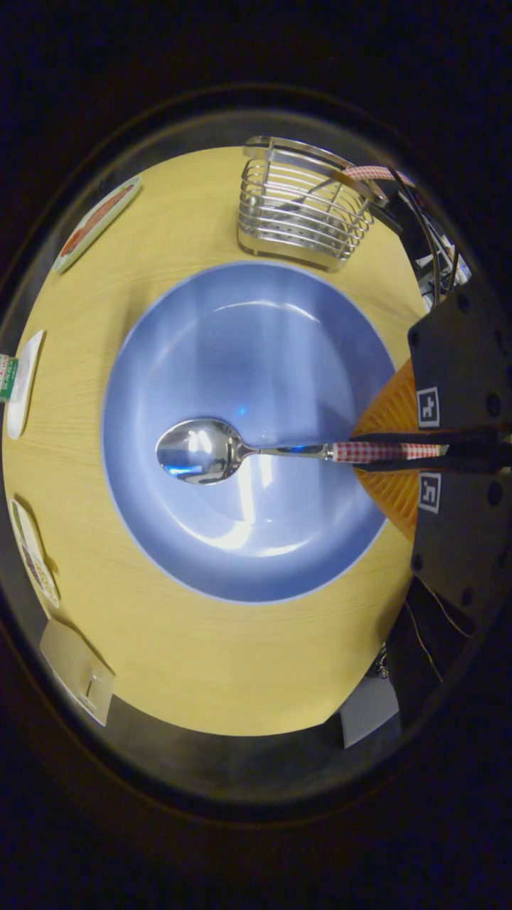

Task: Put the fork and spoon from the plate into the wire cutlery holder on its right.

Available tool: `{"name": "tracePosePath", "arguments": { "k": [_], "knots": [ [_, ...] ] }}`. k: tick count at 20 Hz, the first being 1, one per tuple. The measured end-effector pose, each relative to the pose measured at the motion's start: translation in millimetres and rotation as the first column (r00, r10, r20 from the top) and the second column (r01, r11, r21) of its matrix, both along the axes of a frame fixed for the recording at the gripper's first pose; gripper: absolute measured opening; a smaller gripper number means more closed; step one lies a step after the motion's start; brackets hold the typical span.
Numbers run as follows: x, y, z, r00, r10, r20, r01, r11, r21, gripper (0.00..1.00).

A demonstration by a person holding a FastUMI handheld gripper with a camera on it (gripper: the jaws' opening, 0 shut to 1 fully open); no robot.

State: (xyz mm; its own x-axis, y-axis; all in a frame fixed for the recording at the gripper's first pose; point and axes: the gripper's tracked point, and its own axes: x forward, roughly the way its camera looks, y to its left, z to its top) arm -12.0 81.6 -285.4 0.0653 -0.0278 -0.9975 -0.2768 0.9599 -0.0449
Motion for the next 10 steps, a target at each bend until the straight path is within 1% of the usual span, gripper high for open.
{"name": "tracePosePath", "arguments": {
  "k": [3, 7, 10],
  "knots": [
    [-6, -2, 11, 1.000, 0.001, 0.003, -0.001, 1.000, 0.016, 0.09],
    [-11, -3, 43, 0.998, -0.057, 0.019, 0.054, 0.993, 0.104, 0.09],
    [-12, -20, 72, 0.996, -0.079, 0.040, 0.074, 0.990, 0.118, 0.09]
  ]
}}
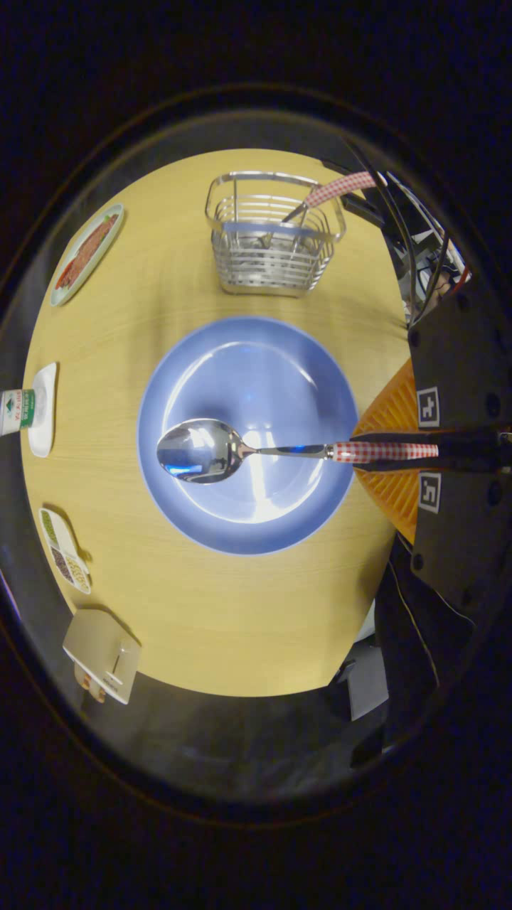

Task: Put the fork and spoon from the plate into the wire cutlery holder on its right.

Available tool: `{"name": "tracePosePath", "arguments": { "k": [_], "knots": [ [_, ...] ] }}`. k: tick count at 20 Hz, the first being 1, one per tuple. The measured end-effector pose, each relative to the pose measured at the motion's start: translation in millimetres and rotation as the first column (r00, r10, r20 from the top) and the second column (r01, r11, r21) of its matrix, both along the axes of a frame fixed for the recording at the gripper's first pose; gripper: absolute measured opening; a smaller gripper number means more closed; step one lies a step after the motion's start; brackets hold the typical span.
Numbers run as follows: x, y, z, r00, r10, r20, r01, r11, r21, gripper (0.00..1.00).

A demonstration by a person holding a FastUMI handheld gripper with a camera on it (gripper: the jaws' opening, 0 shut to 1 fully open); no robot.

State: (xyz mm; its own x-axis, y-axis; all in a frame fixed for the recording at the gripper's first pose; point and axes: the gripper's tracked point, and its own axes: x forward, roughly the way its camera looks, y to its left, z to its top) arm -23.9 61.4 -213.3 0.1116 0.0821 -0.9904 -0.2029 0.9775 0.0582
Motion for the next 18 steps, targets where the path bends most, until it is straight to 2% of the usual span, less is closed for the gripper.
{"name": "tracePosePath", "arguments": {
  "k": [5, 8, 15, 18],
  "knots": [
    [10, -28, 51, 0.997, -0.067, 0.046, 0.066, 0.997, 0.034, 0.09],
    [17, -59, 68, 0.993, -0.105, 0.053, 0.105, 0.995, 0.006, 0.09],
    [10, -143, 71, 0.987, -0.150, -0.065, 0.140, 0.981, -0.133, 0.09],
    [-2, -167, 65, 0.979, -0.148, -0.139, 0.119, 0.973, -0.198, 0.09]
  ]
}}
